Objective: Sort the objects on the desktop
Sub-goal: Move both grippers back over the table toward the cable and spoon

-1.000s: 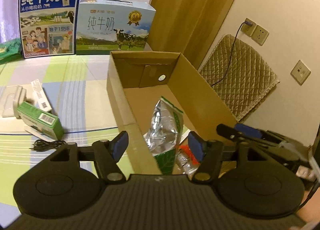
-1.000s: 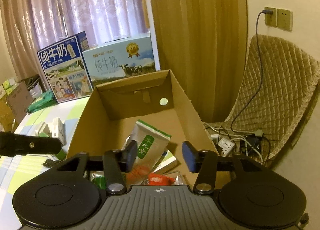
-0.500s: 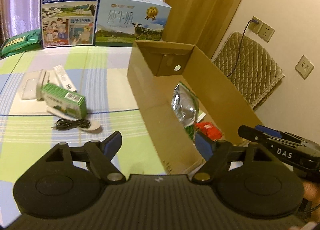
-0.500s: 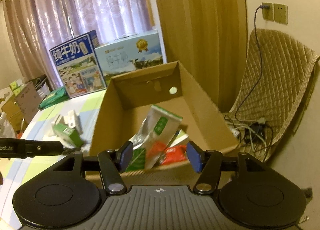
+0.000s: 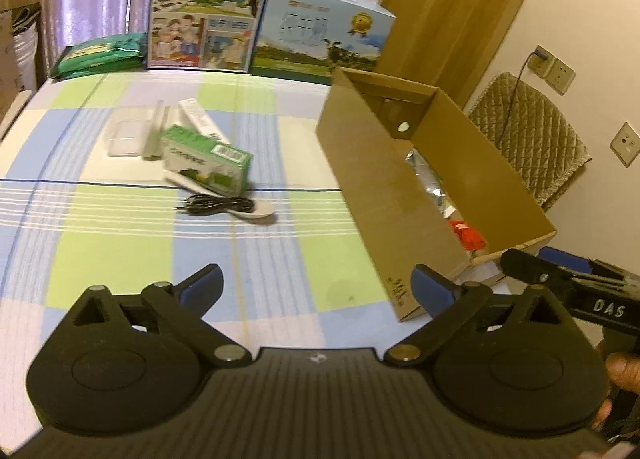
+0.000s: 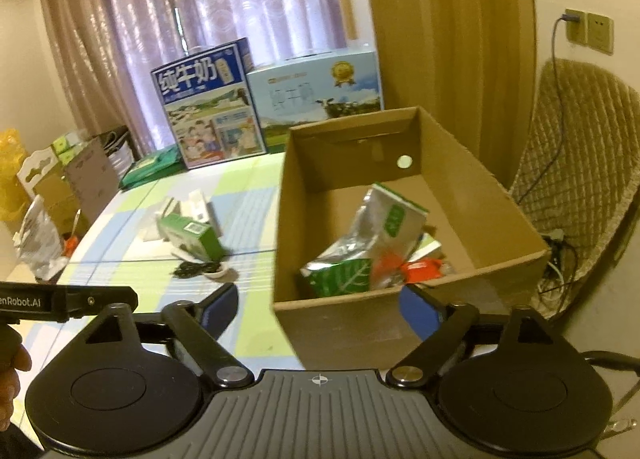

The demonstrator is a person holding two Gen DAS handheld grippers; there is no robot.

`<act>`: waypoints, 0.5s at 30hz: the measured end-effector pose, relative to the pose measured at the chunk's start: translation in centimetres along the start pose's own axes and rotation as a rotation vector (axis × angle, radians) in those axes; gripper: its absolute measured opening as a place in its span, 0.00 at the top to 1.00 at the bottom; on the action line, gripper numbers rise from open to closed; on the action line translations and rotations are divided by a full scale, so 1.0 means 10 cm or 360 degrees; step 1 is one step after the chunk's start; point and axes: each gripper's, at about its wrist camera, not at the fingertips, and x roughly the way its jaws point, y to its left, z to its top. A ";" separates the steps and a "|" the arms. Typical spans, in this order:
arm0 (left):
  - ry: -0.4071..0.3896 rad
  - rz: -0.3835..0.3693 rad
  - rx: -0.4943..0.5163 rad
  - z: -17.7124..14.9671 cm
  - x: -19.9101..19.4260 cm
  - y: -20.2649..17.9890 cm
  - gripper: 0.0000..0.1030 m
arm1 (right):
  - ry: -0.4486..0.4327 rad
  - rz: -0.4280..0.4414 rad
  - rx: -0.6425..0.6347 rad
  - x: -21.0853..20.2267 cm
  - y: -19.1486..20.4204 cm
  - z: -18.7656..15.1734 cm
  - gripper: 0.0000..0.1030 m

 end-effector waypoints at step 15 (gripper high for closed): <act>0.0019 0.0228 -0.0034 -0.24 -0.21 0.70 0.02 | -0.0008 0.0172 -0.0061 0.04 0.61 -0.07 0.02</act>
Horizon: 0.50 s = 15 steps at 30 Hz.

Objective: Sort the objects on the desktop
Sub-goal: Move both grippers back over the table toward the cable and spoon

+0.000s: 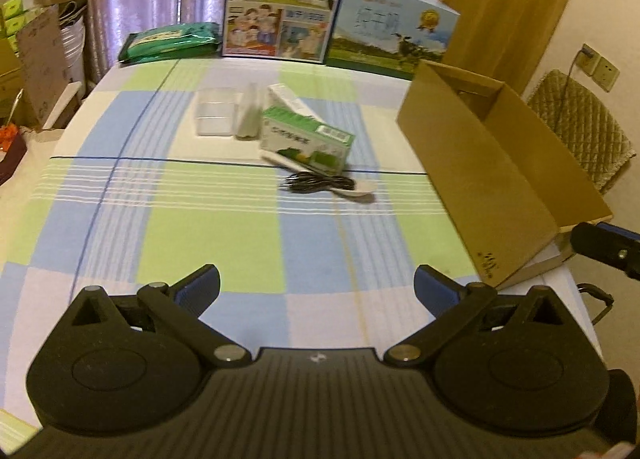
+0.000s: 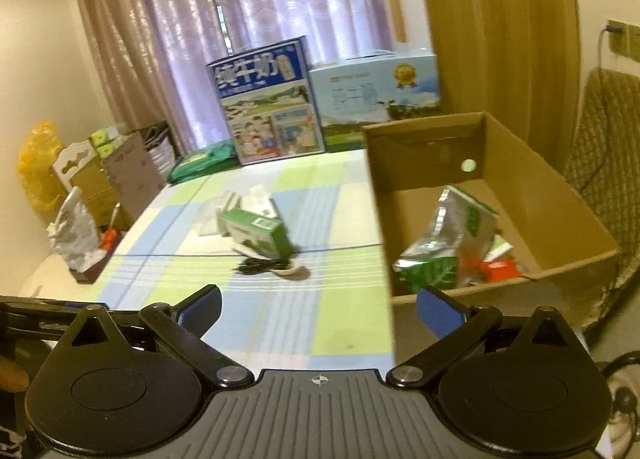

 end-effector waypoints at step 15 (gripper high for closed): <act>0.0010 0.0097 0.0000 0.03 0.15 0.49 0.02 | 0.0075 0.0166 -0.0291 0.62 0.57 0.02 0.02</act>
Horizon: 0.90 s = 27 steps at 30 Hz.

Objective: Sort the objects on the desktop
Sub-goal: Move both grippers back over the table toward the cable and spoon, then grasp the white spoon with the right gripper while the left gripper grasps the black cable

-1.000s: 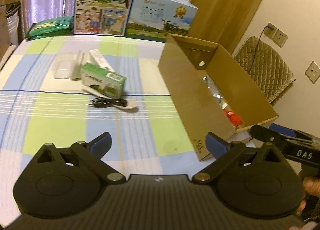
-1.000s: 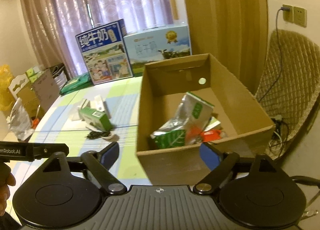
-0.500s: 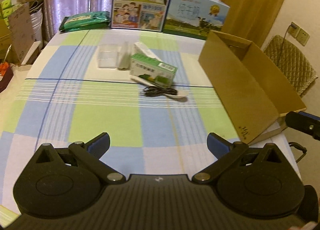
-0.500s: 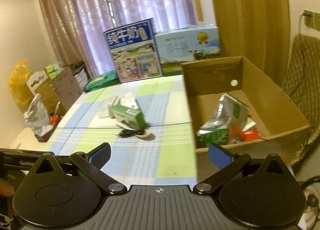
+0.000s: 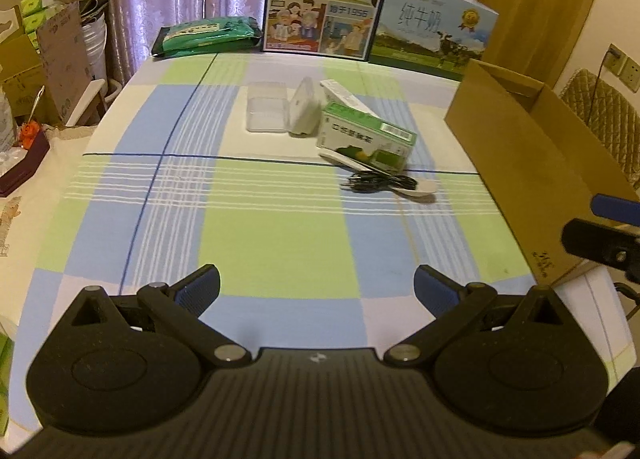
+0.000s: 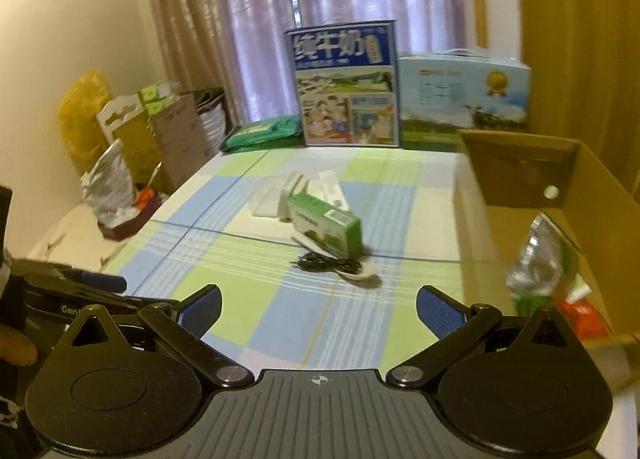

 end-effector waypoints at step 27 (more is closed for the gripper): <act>0.0069 -0.0047 0.0152 0.30 1.12 0.18 0.02 | 0.0256 -0.0115 -0.0213 2.02 -0.51 -0.08 0.37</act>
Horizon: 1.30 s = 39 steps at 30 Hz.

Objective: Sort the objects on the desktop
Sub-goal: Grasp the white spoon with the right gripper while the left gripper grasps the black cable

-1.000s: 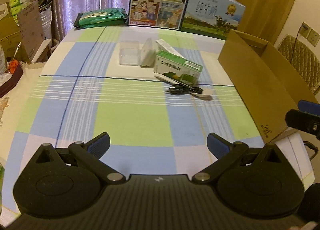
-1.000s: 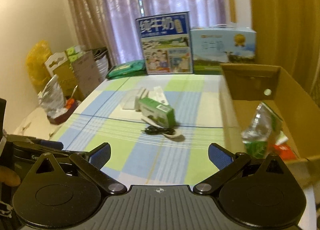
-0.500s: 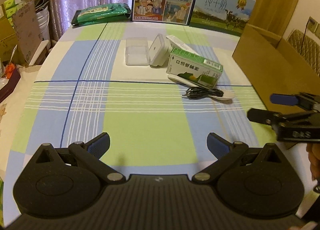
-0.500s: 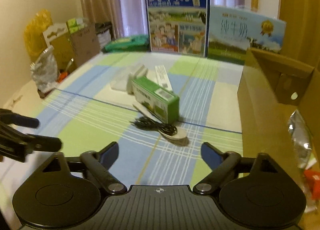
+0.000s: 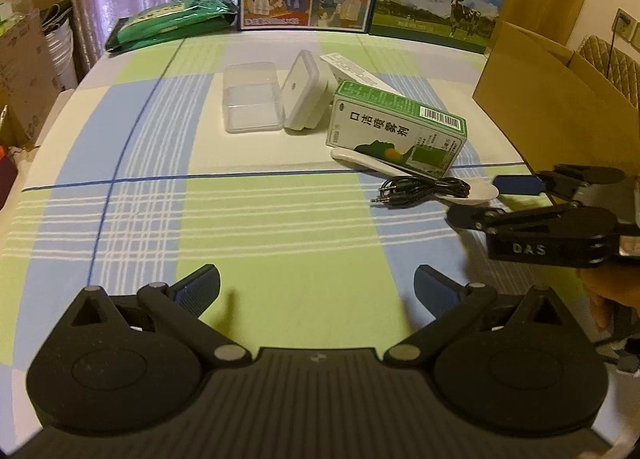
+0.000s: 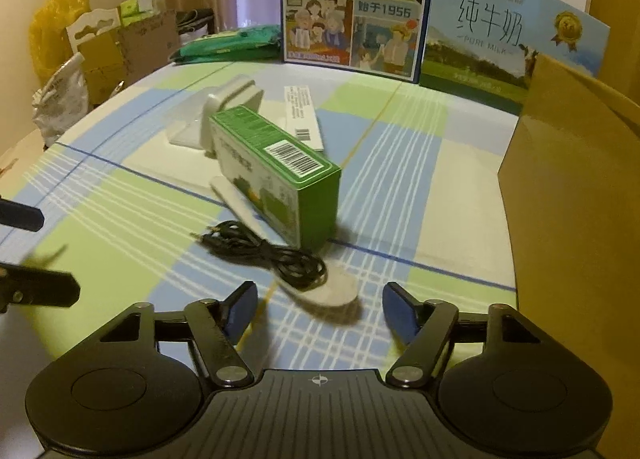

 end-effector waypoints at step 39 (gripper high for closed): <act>-0.0010 -0.0103 -0.0077 -0.45 -0.33 -0.38 0.11 | -0.0004 -0.0094 0.0135 -1.17 0.57 -1.01 0.74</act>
